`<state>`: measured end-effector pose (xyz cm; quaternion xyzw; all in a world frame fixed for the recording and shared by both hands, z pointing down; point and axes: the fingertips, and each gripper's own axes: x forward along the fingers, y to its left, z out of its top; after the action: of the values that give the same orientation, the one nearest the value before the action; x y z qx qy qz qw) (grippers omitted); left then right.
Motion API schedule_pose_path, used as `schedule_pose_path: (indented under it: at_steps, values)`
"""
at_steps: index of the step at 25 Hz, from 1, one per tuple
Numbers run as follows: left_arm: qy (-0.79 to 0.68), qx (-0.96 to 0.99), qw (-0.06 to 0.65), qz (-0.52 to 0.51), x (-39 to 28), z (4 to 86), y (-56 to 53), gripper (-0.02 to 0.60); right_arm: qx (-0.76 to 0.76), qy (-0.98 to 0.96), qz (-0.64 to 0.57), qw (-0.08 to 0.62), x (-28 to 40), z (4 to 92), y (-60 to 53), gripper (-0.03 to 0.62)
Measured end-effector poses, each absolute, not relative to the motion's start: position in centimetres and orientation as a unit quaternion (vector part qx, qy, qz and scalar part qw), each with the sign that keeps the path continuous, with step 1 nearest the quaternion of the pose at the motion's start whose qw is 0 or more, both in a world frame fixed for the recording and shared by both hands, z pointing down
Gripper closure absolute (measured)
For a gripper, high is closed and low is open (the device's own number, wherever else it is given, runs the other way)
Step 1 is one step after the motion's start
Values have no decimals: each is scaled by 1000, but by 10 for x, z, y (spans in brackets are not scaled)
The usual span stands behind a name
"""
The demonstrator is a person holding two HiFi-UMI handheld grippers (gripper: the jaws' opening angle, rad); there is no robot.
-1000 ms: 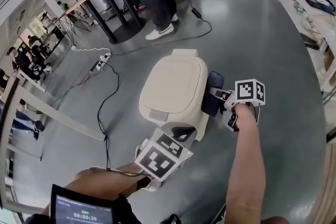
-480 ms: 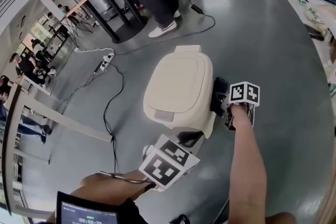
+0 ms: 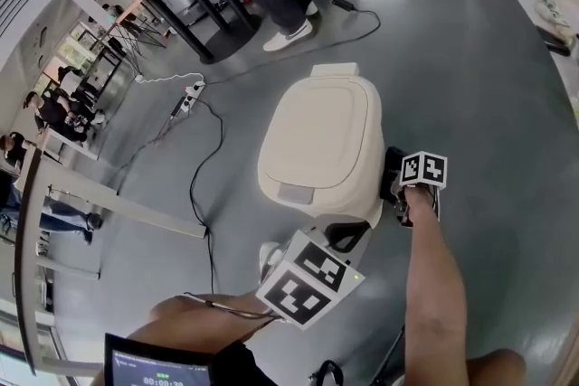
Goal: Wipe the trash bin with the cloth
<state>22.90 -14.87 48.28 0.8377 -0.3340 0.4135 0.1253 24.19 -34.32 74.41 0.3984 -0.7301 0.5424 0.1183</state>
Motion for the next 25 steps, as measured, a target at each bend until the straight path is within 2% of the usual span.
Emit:
schedule_pose_path:
  at_steps: [6, 14, 17, 20, 23, 25]
  values:
    - [-341, 836, 130, 410, 223, 483, -158, 583, 393, -710, 574, 110, 242, 782, -339, 519]
    - [-346, 835, 135, 405, 222, 477, -162, 584, 367, -676, 638, 51, 241, 814, -320, 519]
    - [-345, 833, 121, 416, 222, 478, -166, 584, 382, -678, 624, 64, 244, 814, -319, 519]
    - [-346, 844, 103, 398, 230, 465, -163, 584, 416, -692, 585, 82, 253, 789, -320, 519]
    - [-336, 862, 85, 369, 240, 448, -147, 583, 447, -711, 542, 38, 255, 735, -325, 519]
    - [-339, 870, 74, 352, 238, 431, -144, 583, 475, -730, 490, 38, 263, 695, -320, 519]
